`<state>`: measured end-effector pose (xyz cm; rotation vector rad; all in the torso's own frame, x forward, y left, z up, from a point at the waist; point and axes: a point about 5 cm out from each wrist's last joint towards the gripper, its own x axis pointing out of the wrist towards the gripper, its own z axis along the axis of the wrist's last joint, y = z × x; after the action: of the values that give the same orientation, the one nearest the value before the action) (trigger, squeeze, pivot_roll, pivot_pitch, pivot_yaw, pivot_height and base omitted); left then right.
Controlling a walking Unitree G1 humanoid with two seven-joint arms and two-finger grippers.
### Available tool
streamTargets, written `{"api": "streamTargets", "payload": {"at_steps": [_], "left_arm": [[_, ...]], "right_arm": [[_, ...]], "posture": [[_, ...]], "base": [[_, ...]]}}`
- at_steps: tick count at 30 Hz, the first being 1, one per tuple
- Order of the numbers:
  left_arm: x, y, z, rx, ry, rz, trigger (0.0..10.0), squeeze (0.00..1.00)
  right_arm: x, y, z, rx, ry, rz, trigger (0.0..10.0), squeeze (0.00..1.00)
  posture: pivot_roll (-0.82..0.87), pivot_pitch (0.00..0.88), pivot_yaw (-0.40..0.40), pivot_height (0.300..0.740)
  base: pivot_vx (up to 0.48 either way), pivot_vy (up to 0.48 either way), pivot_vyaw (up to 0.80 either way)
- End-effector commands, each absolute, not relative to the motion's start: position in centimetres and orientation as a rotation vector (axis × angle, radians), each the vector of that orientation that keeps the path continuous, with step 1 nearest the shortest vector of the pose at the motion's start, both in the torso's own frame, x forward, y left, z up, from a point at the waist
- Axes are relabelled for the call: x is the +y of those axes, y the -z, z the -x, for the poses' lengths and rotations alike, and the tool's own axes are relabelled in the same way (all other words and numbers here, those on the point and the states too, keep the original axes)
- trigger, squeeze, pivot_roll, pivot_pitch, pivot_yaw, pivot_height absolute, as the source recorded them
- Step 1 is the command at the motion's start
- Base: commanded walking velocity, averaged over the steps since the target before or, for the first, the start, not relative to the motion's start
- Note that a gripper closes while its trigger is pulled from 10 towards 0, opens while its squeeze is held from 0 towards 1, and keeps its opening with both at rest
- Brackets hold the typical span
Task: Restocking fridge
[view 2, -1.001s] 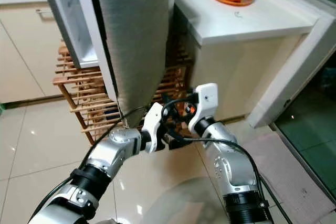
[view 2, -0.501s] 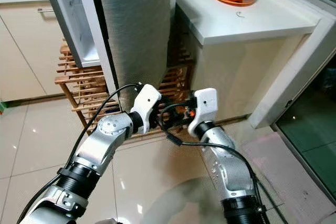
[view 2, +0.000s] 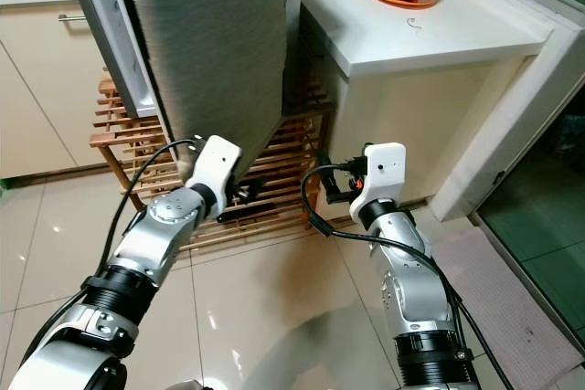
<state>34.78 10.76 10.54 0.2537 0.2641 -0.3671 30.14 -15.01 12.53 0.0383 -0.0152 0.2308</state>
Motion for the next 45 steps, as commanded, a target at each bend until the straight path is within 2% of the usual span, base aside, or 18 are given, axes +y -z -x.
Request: {"api": "streamTargets", "payload": {"at_steps": [1, 5, 6, 8, 10, 11, 14, 18, 22, 26, 27, 30, 34, 39, 45], "left_arm": [[12.4, -11.8, -35.7, 0.200, 0.252, -0.268, 10.0, 0.00], [17.3, -12.8, -36.2, 0.144, 0.017, -0.288, 10.0, 0.00], [17.3, -12.8, -36.2, 0.144, 0.017, -0.288, 10.0, 0.00], [19.0, -12.9, -36.0, 0.137, -0.060, -0.278, 10.0, 0.00], [18.8, -13.4, -35.8, 0.079, -0.044, -0.207, 10.0, 0.00], [17.1, -14.0, -35.3, 0.012, 0.035, -0.149, 10.0, 0.00], [15.8, -14.3, -34.7, -0.036, 0.084, -0.103, 10.0, 0.00], [15.0, -14.6, -33.7, -0.097, 0.092, -0.073, 10.0, 0.00], [15.2, -15.2, -31.6, -0.199, 0.007, -0.034, 10.0, 0.00], [17.6, -14.2, -30.1, -0.168, -0.144, -0.096, 10.0, 0.00], [17.6, -14.2, -30.1, -0.168, -0.144, -0.096, 10.0, 0.00], [19.8, -12.1, -28.7, -0.064, -0.186, -0.105, 10.0, 0.00], [19.3, -10.1, -27.5, 0.038, -0.121, -0.088, 10.0, 0.00], [18.2, -10.6, -27.6, 0.009, -0.092, -0.070, 10.0, 0.00], [18.1, -11.7, -28.8, -0.010, -0.115, -0.086, 10.0, 0.00]], "right_arm": [[-15.2, -13.0, -30.3, -0.043, -0.226, -0.029, 10.0, 0.00], [-15.3, -12.8, -30.1, -0.040, -0.228, -0.028, 10.0, 0.00], [-15.3, -12.8, -30.1, -0.040, -0.228, -0.028, 10.0, 0.00], [-15.3, -12.7, -30.0, -0.036, -0.227, -0.027, 10.0, 0.00], [-15.2, -12.5, -30.0, -0.027, -0.228, -0.025, 10.0, 0.00], [-15.1, -12.4, -30.0, -0.024, -0.223, -0.022, 10.0, 0.00], [-14.9, -12.3, -30.2, -0.024, -0.206, -0.014, 10.0, 0.00], [-14.6, -12.5, -30.2, -0.038, -0.179, -0.047, 10.0, 0.00], [-14.6, -12.5, -30.2, -0.046, -0.111, -0.060, 10.0, 0.00], [-16.3, -12.0, -29.7, -0.058, 0.027, -0.017, 10.0, 0.00], [-16.3, -12.0, -29.7, -0.058, 0.027, -0.017, 10.0, 0.00], [-17.1, -11.2, -28.7, -0.039, 0.023, 0.029, 10.0, 0.00], [-17.3, -10.3, -27.5, -0.016, -0.016, 0.052, 10.0, 0.00], [-16.8, -10.2, -27.5, -0.015, -0.029, 0.005, 10.0, 0.00], [-15.9, -10.3, -27.8, -0.015, -0.079, 0.018, 10.0, 0.00]], "posture": [[-0.06, 0.000, -0.036, 0.740], [-0.06, 0.000, -0.038, 0.740], [-0.06, 0.000, -0.038, 0.740], [-0.06, 0.000, -0.038, 0.740], [-0.05, 0.000, -0.038, 0.740], [-0.05, 0.000, -0.035, 0.740], [-0.05, 0.000, -0.029, 0.740], [-0.05, 0.000, -0.018, 0.740], [-0.03, 0.000, -0.018, 0.740], [-0.03, 0.000, -0.012, 0.740], [-0.03, 0.000, -0.012, 0.740], [-0.02, 0.000, -0.011, 0.740], [-0.02, 0.000, -0.015, 0.740], [-0.03, 0.000, -0.022, 0.740], [-0.04, 0.000, -0.024, 0.740]], "base": [[0.000, 0.000, 0.00], [0.000, 0.000, 0.00], [0.000, 0.000, 0.00], [0.000, 0.000, 0.00], [0.000, 0.000, 0.00], [0.000, 0.000, 0.00], [0.000, 0.000, 0.00], [0.000, 0.000, 0.00], [0.000, 0.000, 0.00], [0.000, 0.000, 0.00], [0.000, 0.000, 0.00], [0.000, 0.000, 0.00], [0.000, 0.000, 0.00], [0.000, 0.000, 0.00], [0.366, 0.307, 0.00]]}}
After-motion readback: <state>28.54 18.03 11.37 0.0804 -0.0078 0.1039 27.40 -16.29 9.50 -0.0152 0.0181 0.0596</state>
